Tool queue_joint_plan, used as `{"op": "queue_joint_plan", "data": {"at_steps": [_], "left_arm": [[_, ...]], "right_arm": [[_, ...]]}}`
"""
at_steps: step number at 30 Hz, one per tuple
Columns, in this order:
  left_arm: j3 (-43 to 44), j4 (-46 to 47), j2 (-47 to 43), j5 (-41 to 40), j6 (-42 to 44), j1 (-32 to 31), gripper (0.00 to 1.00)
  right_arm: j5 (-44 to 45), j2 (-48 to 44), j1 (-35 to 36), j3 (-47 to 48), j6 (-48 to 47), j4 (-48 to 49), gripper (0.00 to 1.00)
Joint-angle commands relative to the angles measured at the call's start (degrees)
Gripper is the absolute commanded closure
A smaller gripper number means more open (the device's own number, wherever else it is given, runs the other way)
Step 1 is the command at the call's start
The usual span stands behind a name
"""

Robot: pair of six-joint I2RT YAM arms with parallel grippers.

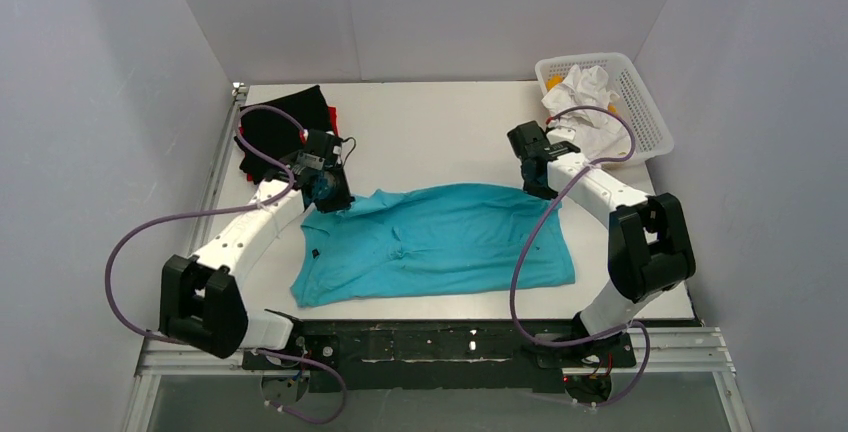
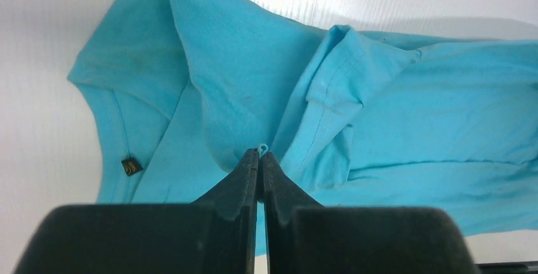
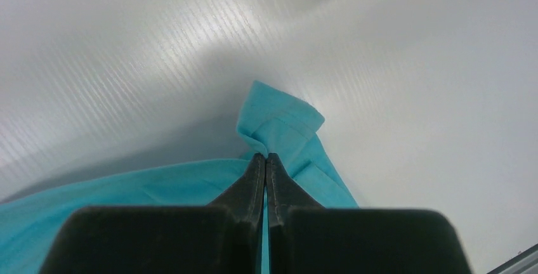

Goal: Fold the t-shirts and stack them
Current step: Fold the other side of the tshirt into a rectangle

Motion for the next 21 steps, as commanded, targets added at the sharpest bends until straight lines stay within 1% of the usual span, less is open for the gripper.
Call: {"op": "queue_joint_plan", "data": {"at_steps": [1,7,13,18,21], "left_arm": [[-4.1,-8.6,-6.4,-4.2,-1.8,-2.0,1.0],[-9.9,-11.5,-13.9,-6.9,-4.3,-5.3,1.0],[-13.6,-14.8,-17.0,-6.5,-7.6,-7.3,1.0],[-15.9,-18.8,-19.9,-7.2,-10.3,-9.7,1.0],[-18.1,-20.4,-22.4,-6.2,-11.6,-10.2,0.99]], "right_arm": [[2.5,-4.7,0.5,-3.4,0.5,1.6,0.99],[1.7,-8.6,0.7,-7.9,-0.6,3.9,0.99],[0.5,-9.4,1.3,-10.4,-1.8,5.3,0.99],[2.3,-9.3,1.6,-11.3,-1.8,4.8,0.99],[3.0,-9.6,1.6,-11.9,-1.4,4.6,0.99]]}}
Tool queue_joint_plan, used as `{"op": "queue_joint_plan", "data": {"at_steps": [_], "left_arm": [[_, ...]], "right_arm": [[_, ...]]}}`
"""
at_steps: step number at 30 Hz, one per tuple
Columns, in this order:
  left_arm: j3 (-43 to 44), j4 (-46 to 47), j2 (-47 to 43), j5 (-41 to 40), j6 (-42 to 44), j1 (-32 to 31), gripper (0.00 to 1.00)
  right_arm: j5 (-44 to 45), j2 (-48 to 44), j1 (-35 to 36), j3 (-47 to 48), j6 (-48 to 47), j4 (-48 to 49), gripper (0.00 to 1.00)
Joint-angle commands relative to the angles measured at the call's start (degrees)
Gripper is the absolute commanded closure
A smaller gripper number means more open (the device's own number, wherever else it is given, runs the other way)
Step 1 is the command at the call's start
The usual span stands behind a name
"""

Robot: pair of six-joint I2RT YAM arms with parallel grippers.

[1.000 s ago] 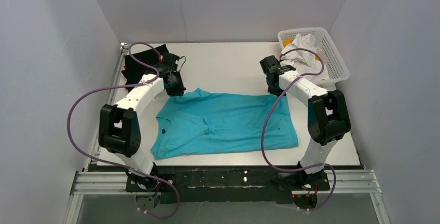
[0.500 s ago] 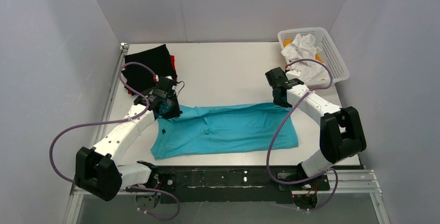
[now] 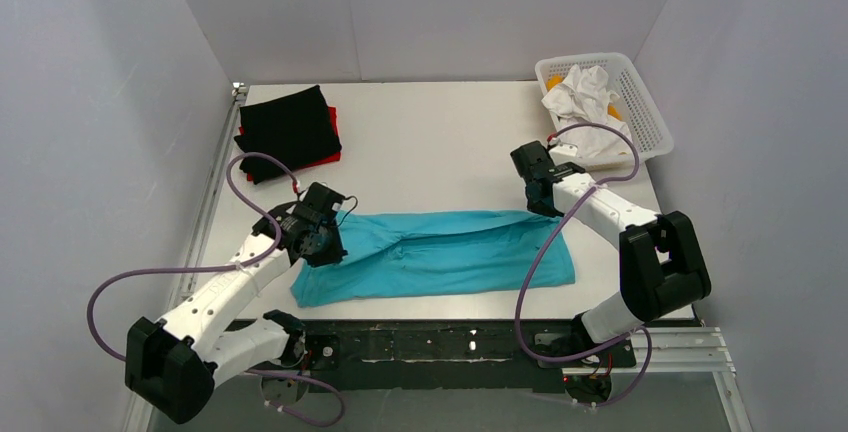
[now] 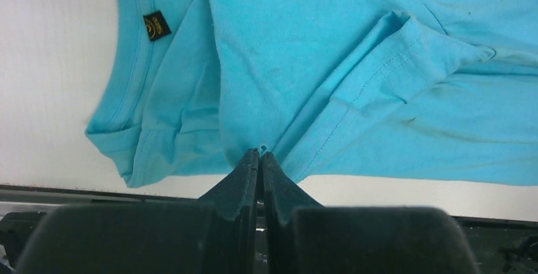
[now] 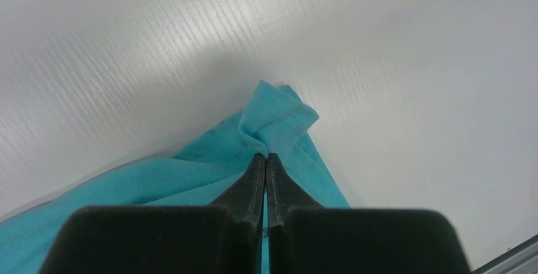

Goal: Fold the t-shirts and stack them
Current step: Fold the other side of the tshirt into a rectangle

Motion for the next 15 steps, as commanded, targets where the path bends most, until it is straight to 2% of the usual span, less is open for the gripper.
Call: {"op": "queue_joint_plan", "data": {"at_steps": [1,4,6,7,8,11,12,13,14,15], "left_arm": [[-3.8,-9.2,-3.8,-0.3,-3.1,-1.1,0.97],[-6.6,-9.5,-4.9,1.4,-4.6,-1.7,0.86],[-8.2,-10.4,-5.3,2.3,-5.8,-1.9,0.76],[-8.7,-11.3,-5.6,2.5,-6.2,-2.0,0.68],[-9.0,-12.5,-6.2,2.6,-6.5,-2.0,0.54],[-8.2,-15.8,-9.4,3.4,-5.7,-2.1,0.36],[-7.4,-16.5,-10.6,4.0,-5.0,-2.1,0.28],[-6.5,-16.9,-11.5,4.7,-3.9,-2.1,0.13],[-5.4,-17.0,-11.9,6.0,-2.8,-2.1,0.03],[-4.1,-17.0,-11.7,7.2,-1.6,-2.1,0.02]], "right_arm": [[2.8,-1.9,0.3,-1.2,0.4,1.0,0.97],[3.2,-2.5,0.4,-2.3,1.9,0.1,0.89],[3.7,-2.8,0.3,-3.2,3.6,-1.4,0.71],[4.5,-3.2,0.3,-3.4,6.0,-3.0,0.6],[4.9,-3.7,0.3,-3.4,7.8,-4.2,0.54],[4.4,-6.8,0.3,-2.0,9.5,-8.3,0.4],[5.3,-7.7,0.3,-1.4,10.8,-11.2,0.33],[6.7,-8.7,0.3,-0.8,12.6,-13.9,0.27],[7.9,-9.9,0.2,-0.4,15.0,-16.7,0.23],[9.2,-11.4,0.3,-0.4,17.7,-19.4,0.22]]}}
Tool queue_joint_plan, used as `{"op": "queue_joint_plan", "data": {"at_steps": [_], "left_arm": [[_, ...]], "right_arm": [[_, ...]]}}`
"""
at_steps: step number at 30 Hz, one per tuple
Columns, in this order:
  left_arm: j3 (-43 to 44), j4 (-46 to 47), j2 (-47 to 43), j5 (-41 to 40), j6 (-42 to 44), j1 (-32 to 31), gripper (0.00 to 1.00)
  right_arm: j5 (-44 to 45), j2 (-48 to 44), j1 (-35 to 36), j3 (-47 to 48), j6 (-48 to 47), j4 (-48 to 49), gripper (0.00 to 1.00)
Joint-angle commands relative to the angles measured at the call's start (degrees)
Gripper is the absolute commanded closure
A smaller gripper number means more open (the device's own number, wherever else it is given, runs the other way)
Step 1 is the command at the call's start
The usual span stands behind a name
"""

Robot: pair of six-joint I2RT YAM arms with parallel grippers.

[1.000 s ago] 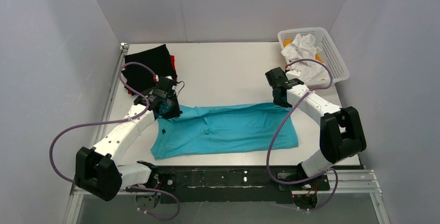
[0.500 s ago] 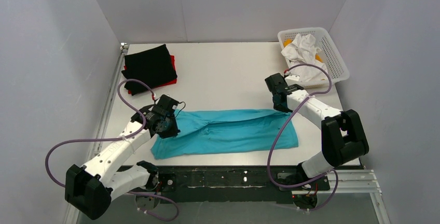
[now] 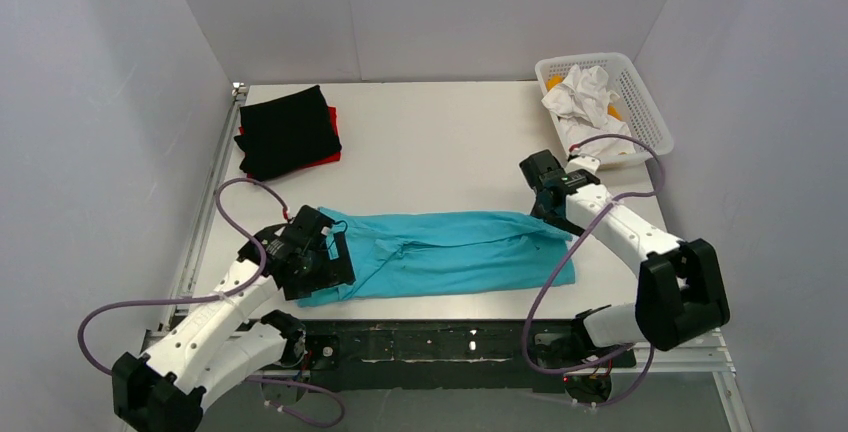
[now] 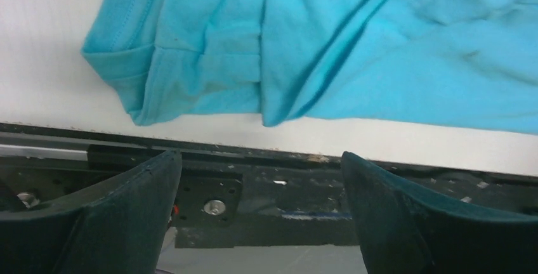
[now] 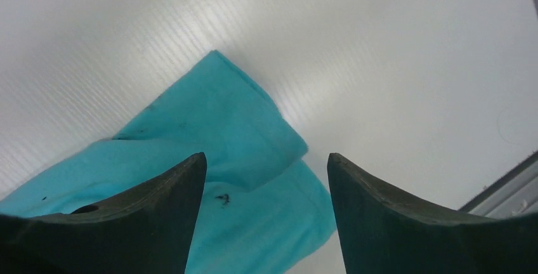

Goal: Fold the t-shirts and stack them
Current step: Fold the other side of the tshirt into a rectangle, then rotate the tshirt 90 degrees

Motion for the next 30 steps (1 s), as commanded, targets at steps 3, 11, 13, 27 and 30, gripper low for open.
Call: {"op": "queue_joint_plan", "data": {"at_steps": [3,11,13,27,30], "left_arm": [[9.3,-7.7,3.8,8.8,6.5,-0.4,0.02],[16.0,-0.7,20.7,8.3,5.1,-0.2,0.02],[16.0,1.4,24.3,9.4,3.5,0.8,0.02],[8.6,13.5,43.1,20.7,-3.3,17.4,0.02],[15.6,13.1,48.9,20.1,-3.6,18.5,0.02]], "right_arm": [[5.4,-11.1,0.0,0.9,13.1,-13.4,0.19],[-22.0,-23.0,-1.1,-8.3,-12.8,16.9,0.16],[-29.7,-19.7,-1.2,-7.5,-13.7,19.4,0.16],[-37.4,0.6,-13.2,-8.5,-10.6,25.1,0.15],[-42.8,-1.9,-19.1,-11.9,-11.3,23.1,0.15]]}}
